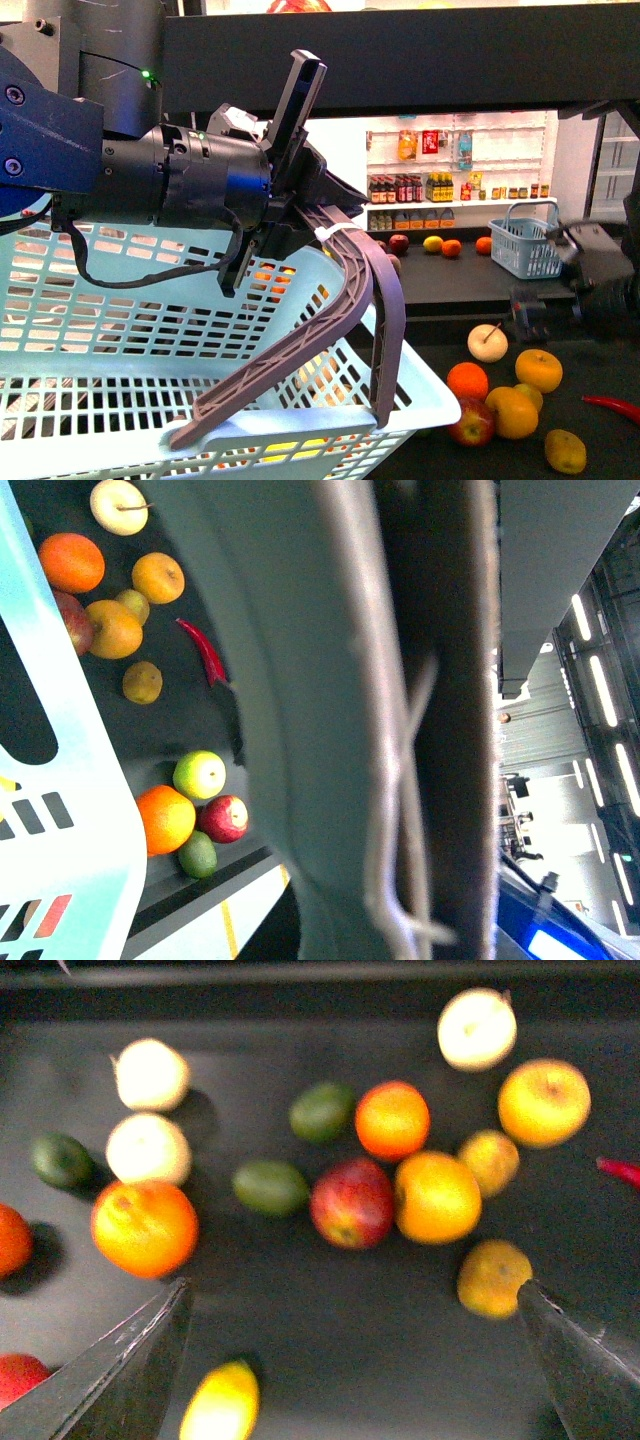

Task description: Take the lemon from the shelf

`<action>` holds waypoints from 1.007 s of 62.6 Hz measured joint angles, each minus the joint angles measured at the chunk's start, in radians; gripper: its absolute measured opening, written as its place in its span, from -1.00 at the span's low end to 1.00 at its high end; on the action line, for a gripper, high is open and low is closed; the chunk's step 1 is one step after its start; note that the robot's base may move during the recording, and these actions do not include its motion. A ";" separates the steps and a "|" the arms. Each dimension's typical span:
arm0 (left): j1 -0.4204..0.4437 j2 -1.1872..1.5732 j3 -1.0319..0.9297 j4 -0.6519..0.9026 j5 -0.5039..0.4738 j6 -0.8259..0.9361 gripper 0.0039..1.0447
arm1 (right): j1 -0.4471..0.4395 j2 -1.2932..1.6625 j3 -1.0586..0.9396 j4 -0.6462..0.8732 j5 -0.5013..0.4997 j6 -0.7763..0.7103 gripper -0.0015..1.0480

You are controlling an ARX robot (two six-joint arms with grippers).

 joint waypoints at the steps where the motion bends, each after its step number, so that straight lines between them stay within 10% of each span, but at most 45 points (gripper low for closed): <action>1: 0.000 0.000 0.000 0.000 0.000 0.000 -0.88 | -0.002 0.008 0.000 -0.005 0.006 -0.005 0.86; 63: 0.000 0.000 0.000 0.000 -0.003 0.000 -0.88 | 0.251 0.499 0.175 -0.026 0.195 0.171 0.86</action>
